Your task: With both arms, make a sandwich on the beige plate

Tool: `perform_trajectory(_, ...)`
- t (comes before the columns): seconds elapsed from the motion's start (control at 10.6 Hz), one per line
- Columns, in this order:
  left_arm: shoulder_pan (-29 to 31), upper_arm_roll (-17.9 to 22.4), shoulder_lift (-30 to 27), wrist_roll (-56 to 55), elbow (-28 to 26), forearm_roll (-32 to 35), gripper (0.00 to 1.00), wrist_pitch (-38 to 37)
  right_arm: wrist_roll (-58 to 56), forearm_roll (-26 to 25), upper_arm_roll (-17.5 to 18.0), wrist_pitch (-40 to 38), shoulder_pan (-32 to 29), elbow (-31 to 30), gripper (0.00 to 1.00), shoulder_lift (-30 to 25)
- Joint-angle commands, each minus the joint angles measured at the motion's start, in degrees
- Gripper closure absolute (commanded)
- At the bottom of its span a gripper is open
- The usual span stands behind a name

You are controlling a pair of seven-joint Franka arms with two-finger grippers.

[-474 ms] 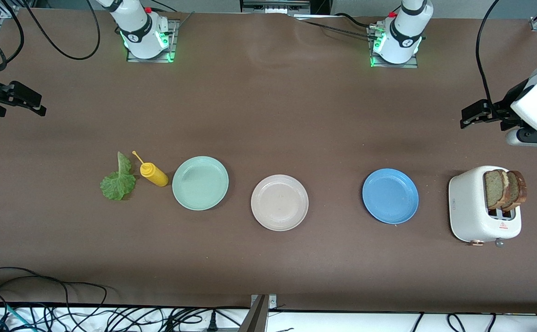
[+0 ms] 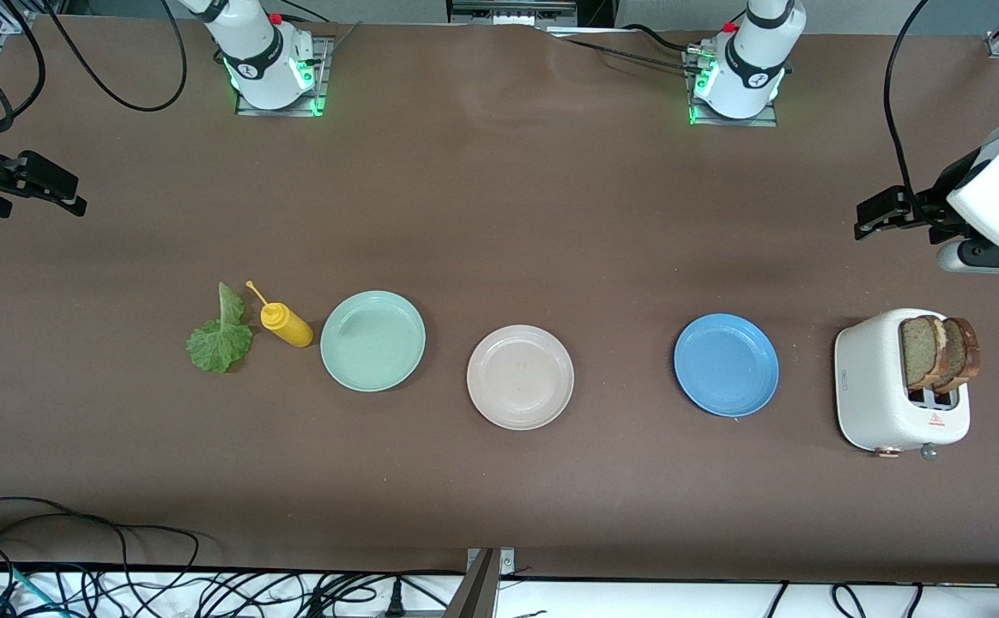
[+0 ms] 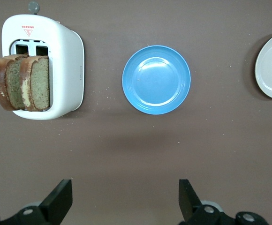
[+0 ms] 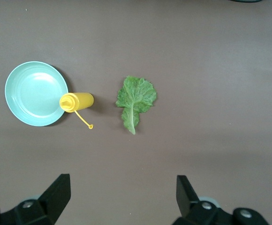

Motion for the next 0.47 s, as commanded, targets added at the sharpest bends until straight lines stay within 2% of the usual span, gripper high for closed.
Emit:
perform_trajectory(0.0,0.2,0.1,0.8,1.5,1.0,-1.3,0.0,-1.0,0.2,0.7,0.1,-0.6,-0.2,1.4,0.0,0.6)
perform_trajectory(0.38,0.3,0.1,0.7,1.6,1.1,-1.2,0.0,-1.0,0.1,0.7,0.3,-1.4,0.2,1.4,0.0,0.4)
